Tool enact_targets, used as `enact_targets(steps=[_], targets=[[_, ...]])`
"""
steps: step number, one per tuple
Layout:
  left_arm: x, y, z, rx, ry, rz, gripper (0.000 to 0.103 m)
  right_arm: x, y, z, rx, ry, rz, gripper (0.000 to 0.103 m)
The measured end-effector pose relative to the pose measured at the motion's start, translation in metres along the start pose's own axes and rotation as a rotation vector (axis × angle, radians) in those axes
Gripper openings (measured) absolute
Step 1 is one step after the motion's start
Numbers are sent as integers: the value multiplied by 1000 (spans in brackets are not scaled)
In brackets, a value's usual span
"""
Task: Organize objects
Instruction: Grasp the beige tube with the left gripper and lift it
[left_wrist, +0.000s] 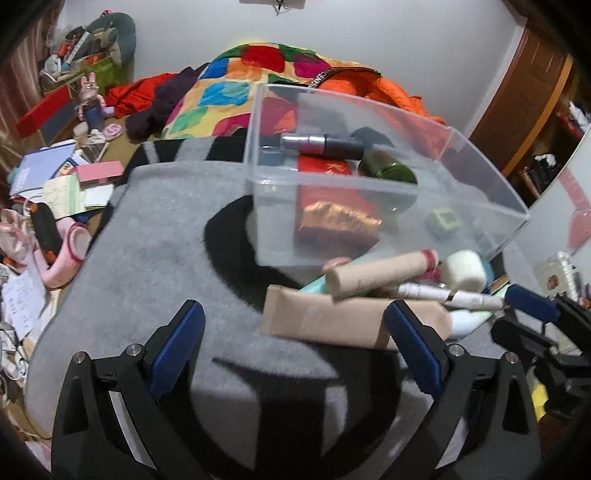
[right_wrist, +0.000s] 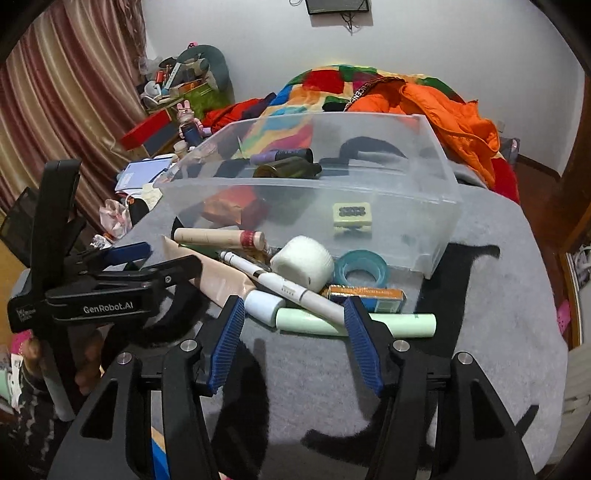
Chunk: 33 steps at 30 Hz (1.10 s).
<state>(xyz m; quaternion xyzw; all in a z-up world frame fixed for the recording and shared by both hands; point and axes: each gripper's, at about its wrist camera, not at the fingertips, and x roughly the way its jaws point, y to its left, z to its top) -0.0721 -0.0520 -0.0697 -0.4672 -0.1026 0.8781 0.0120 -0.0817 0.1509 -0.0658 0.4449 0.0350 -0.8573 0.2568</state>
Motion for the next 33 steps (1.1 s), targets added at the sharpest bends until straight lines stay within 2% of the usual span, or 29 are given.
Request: enact_targets(steps=[6,9,11,12,16,17,20,24,28,33], targets=[[-2,-15,-1,68,-17,-58,100,6,-7,1,10,14,-58,54],[-11,-27,-9,125,-39,-64,85,7,-13,0,24,21,-62,54],[-15,-32,-13,152,-39,-61,71,7,-16,-1,24,20,-57,52],[-17,-34,-15,160,-35,-63,67,8,-16,-1,22,21,-53,51],[-25,-37,-24,172,-17,-58,45,6,-18,-5,16,17,-62,34],[-26,-36,-26,171,-15,-59,40,4,-19,-7,18,13,-55,33],[-37,-33,-35,162,-4,-87,32,-1,-20,-10,17,7,-51,27],[-51,-31,-49,159,24,-144,32,-7,-17,-15,-1,16,-49,21],[-63,-33,-55,181,40,-170,32,-11,-11,-21,-35,35,-44,20],[-80,-34,-47,207,0,-110,34,-17,-5,-27,-85,55,-54,20]])
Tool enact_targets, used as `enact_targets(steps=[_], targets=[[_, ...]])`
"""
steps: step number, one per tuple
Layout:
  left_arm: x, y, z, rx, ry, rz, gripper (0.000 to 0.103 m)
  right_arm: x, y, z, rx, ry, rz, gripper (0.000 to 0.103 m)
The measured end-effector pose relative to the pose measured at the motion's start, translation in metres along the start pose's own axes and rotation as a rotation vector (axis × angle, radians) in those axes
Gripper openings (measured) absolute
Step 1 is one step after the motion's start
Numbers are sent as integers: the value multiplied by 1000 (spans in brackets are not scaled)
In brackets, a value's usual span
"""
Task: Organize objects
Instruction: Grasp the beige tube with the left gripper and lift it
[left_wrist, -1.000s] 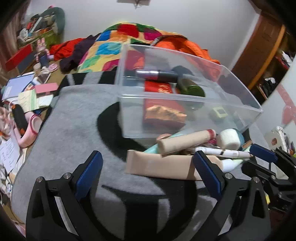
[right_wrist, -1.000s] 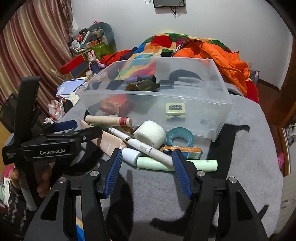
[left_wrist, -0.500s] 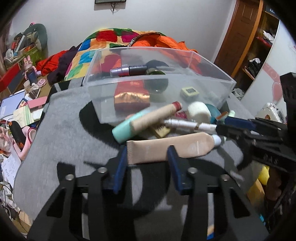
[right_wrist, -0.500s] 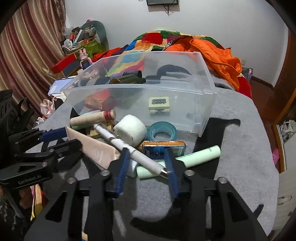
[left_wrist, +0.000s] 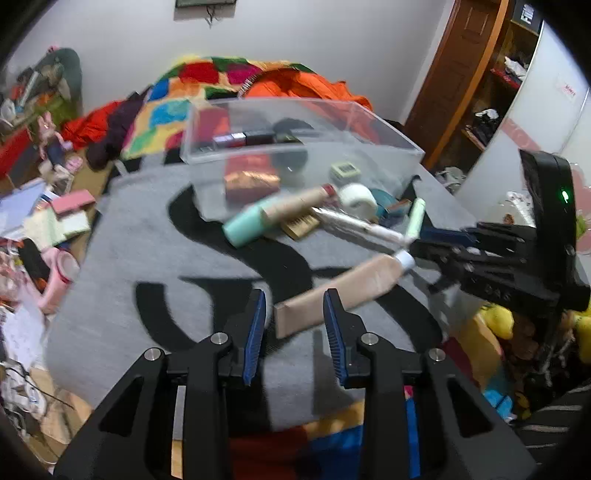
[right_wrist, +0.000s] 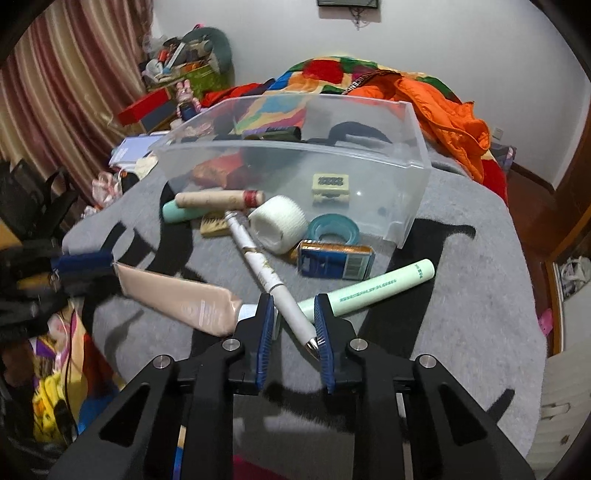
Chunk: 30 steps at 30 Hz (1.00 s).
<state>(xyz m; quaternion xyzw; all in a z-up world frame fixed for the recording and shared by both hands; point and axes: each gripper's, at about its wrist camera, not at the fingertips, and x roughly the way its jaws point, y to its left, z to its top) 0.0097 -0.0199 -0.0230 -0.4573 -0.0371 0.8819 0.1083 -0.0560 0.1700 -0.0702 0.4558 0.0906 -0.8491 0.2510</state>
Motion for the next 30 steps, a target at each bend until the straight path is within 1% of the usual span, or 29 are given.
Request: enact_targets(steps=[1,2,4,6,8,11,13,15,19,21,22,23,24,26,27,29,30], targets=[[-1,0,2,4,-7,11,38,-2,0,-1,-1,-4,-6,20],[-2,0,5,9,-15,18,45,-4,-2,0,6,-15,-10,20],[1,-3,10,26,-26,20,55,-8,-8,3,32,-28,-14,20],[4,-10,13,55,-28,3,59,-9,-16,8,69,-41,-19,22],[14,-21,16,100,-19,-26,68,-6,-25,13,104,-42,-26,26],[31,-36,17,165,14,-37,71,1,-32,19,136,-39,-31,35],[46,-45,17,210,47,-46,71,5,-33,21,148,-36,-33,50],[61,-51,18,239,79,-65,71,9,-32,23,153,-37,-29,57],[77,-56,16,252,105,-79,71,18,-27,29,143,-30,-25,59],[76,-55,13,243,87,-82,68,23,-25,30,139,-25,-34,59],[74,-55,11,241,80,-86,59,26,-25,31,138,-23,-39,59],[71,-54,8,238,75,-91,53,29,-25,32,138,-21,-40,59],[68,-52,5,234,71,-91,50,31,-24,32,137,-18,-40,58],[62,-47,-1,220,68,-88,38,34,-23,31,134,-19,-44,49],[58,-43,-5,208,70,-84,35,35,-22,30,130,-17,-44,45],[52,-38,-9,189,73,-81,26,32,-21,28,126,-28,-50,45],[49,-34,-12,175,77,-81,24,30,-21,27,125,-35,-54,45]])
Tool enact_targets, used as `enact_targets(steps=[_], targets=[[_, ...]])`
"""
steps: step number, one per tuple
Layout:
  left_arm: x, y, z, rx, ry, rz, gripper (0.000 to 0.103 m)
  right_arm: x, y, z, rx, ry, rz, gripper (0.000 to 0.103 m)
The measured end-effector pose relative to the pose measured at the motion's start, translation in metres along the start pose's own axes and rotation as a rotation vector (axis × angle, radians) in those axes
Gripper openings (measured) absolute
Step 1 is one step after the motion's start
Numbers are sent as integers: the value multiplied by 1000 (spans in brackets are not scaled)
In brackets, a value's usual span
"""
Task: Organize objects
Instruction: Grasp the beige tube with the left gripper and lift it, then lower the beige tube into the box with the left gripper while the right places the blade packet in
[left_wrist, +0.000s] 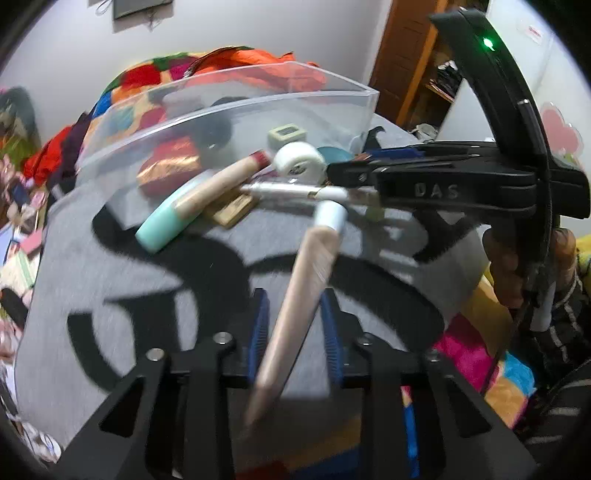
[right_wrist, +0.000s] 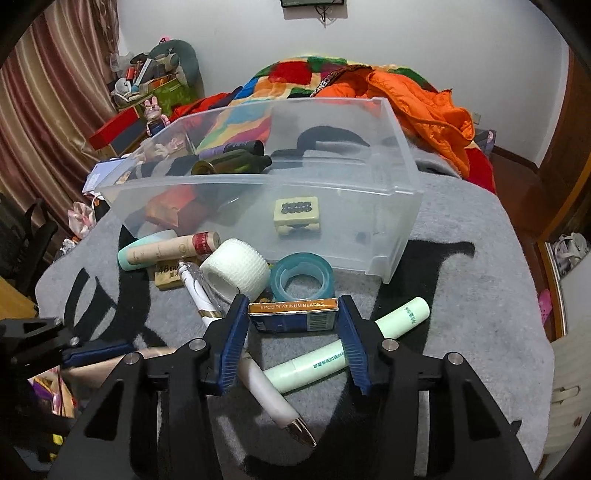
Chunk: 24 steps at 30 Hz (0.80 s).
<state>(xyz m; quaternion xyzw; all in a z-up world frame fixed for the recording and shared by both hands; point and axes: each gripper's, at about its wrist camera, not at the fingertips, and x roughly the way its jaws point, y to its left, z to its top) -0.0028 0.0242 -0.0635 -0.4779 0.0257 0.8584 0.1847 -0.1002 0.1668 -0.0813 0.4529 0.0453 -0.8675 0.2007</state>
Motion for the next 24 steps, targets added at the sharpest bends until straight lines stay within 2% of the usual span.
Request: enact_targets(steps=[2,7,19,22,24], targets=[[-6,4,-7,-21,7,2,17,-6,0,-1,1,-21,-6,45],[-13,8,-11,-41,25,4,17,-21,-4,-1,12,-61,-14,45],[23,1,33,-42,46,-100,17,-38,-5,-2,19,-96,-21,45],[24,1,35,-51,32,-75,8,-41,-6,-1,22,-106,-21,45],[21,1,34,-60,20,-57,6,-44,-6,1,21,-115,-18,45]])
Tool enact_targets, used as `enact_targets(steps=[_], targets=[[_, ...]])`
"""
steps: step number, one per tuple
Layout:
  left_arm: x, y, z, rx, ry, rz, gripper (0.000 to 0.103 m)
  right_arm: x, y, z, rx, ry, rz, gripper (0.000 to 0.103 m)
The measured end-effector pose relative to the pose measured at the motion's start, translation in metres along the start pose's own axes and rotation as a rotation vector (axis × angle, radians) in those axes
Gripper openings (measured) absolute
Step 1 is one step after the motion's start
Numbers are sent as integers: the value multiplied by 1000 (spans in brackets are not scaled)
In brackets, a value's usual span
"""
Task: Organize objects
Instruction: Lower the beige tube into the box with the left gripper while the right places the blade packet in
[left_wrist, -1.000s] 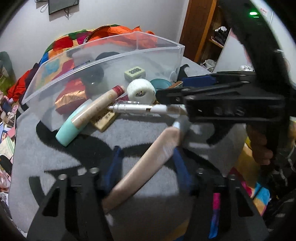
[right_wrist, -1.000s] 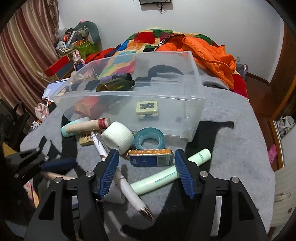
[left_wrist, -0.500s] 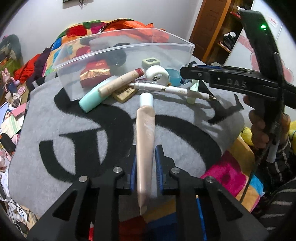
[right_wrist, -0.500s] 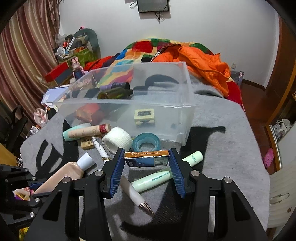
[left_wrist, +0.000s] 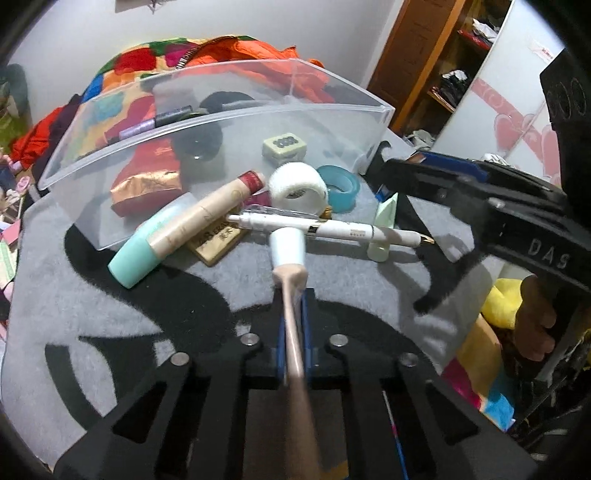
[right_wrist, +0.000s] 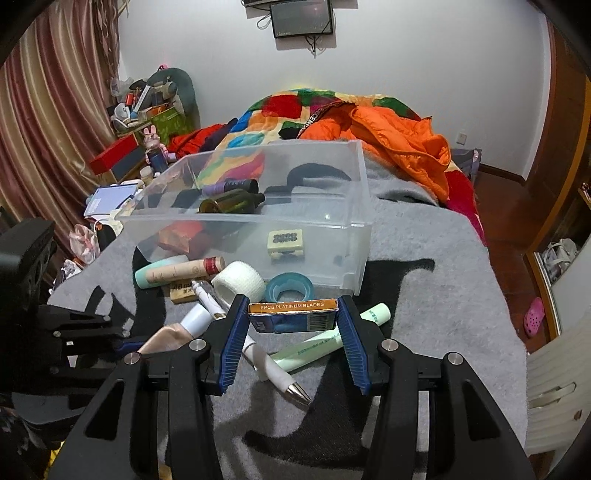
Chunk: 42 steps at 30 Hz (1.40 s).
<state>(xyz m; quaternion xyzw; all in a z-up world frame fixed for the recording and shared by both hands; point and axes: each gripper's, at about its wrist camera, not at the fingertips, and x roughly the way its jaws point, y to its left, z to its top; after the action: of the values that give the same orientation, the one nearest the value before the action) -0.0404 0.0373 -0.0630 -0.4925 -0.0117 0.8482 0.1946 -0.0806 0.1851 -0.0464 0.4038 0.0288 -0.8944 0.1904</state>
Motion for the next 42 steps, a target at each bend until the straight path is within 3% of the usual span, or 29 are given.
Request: enact_targets(steps=[14,27,34,42], targets=[[-64,1,13,-19,-213,104,6,-16,6,25,2,-96,32,45],[-91,36,68,-81,-365,194,6,-12,3,69,20,-176,27,45],[-79,58,103,-83,-372,251,6,13,1,85,47,-146,39,45],[-33,71,126,-56,-259,267,6,54,5,86,31,-54,22,45]])
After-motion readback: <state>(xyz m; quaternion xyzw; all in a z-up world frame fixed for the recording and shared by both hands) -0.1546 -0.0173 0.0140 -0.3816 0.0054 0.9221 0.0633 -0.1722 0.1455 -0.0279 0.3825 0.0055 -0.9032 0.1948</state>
